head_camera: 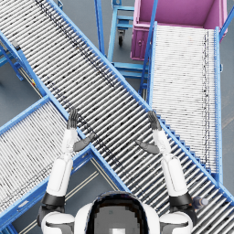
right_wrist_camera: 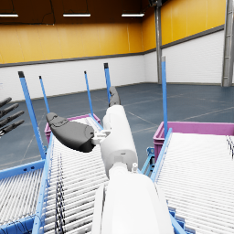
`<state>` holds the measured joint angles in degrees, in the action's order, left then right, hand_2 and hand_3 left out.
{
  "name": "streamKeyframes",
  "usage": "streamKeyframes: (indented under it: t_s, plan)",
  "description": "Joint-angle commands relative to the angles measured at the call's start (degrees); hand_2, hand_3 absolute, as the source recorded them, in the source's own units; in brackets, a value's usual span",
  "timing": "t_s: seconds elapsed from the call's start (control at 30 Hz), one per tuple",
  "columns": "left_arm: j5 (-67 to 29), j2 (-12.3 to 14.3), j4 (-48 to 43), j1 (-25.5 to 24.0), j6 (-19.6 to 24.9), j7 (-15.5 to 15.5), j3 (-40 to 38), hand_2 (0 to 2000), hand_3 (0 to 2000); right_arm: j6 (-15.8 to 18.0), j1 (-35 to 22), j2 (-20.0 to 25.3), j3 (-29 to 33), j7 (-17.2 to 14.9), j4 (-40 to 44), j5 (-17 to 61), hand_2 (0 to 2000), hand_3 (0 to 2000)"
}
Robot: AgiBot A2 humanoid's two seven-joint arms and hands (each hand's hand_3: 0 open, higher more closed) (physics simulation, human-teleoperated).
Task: Pick up the oil and place it on the left assembly line, put the cola on the right, and keep Sprite still
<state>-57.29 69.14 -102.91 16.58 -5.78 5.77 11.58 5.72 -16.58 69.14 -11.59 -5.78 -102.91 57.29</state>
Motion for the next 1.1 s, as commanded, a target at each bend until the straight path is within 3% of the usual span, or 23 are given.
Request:
streamKeyframes:
  t_s: [0.03, 1.1]
  plan:
    - [0.0, 0.0, 0.0, 0.0, 0.0, 0.0, 0.0, 0, 0, 0.0, 0.0, 0.0, 0.0, 0.0, 0.0, 0.0, 0, 0]
    - [0.0, 0.0, 0.0, 0.0, 0.0, 0.0, 0.0, 0, 0, 0.0, 0.0, 0.0, 0.0, 0.0, 0.0, 0.0, 0, 0]
